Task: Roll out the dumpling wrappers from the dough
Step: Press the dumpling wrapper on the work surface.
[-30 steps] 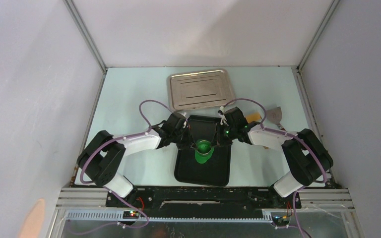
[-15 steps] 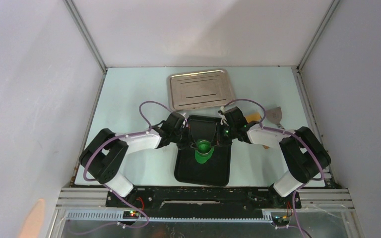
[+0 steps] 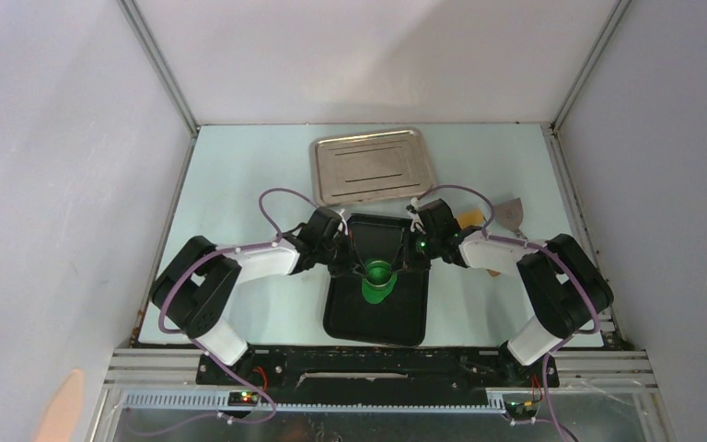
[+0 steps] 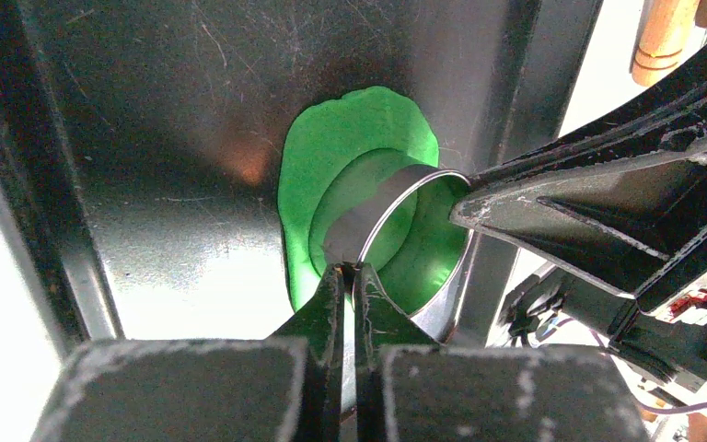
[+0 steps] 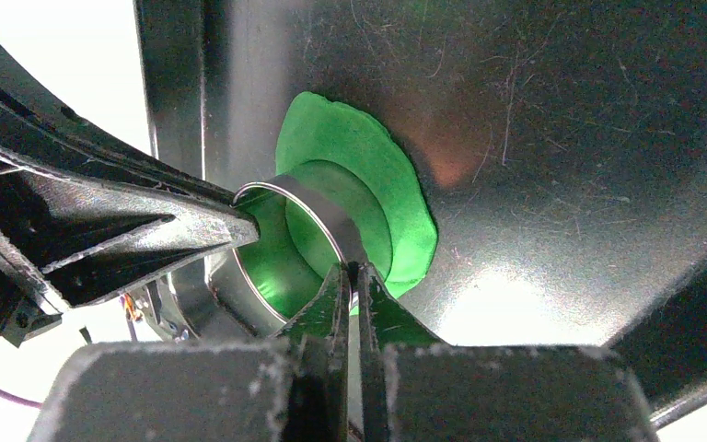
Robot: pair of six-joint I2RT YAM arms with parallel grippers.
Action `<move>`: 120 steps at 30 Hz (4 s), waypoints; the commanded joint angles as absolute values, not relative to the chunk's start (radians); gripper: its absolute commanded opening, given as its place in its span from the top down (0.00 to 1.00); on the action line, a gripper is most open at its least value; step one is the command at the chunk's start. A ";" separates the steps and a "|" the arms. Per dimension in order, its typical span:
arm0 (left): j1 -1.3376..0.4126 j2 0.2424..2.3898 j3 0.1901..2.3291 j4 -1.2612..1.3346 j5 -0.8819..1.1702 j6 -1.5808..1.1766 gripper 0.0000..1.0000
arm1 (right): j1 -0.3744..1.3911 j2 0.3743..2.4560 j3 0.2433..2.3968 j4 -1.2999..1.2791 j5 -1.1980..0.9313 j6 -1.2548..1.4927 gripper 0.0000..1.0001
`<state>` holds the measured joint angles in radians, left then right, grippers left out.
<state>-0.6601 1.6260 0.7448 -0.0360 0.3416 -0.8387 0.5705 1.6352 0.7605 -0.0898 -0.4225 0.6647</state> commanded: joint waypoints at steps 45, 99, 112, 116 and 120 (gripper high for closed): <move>-0.677 1.734 0.730 -0.322 0.111 -0.821 1.00 | 0.552 1.762 0.620 -0.116 -0.229 0.667 1.00; -0.669 1.842 0.848 -0.388 0.084 -0.773 1.00 | 0.580 1.730 0.554 -0.113 -0.209 0.695 1.00; -0.670 1.884 0.933 -0.436 0.072 -0.744 1.00 | 0.572 1.758 0.567 -0.131 -0.193 0.678 1.00; -0.670 1.908 0.981 -0.461 0.065 -0.730 1.00 | 0.569 1.705 0.514 -0.136 -0.197 0.676 1.00; -0.670 1.903 0.977 -0.465 0.066 -0.731 1.00 | 0.579 1.676 0.512 -0.156 -0.192 0.677 1.00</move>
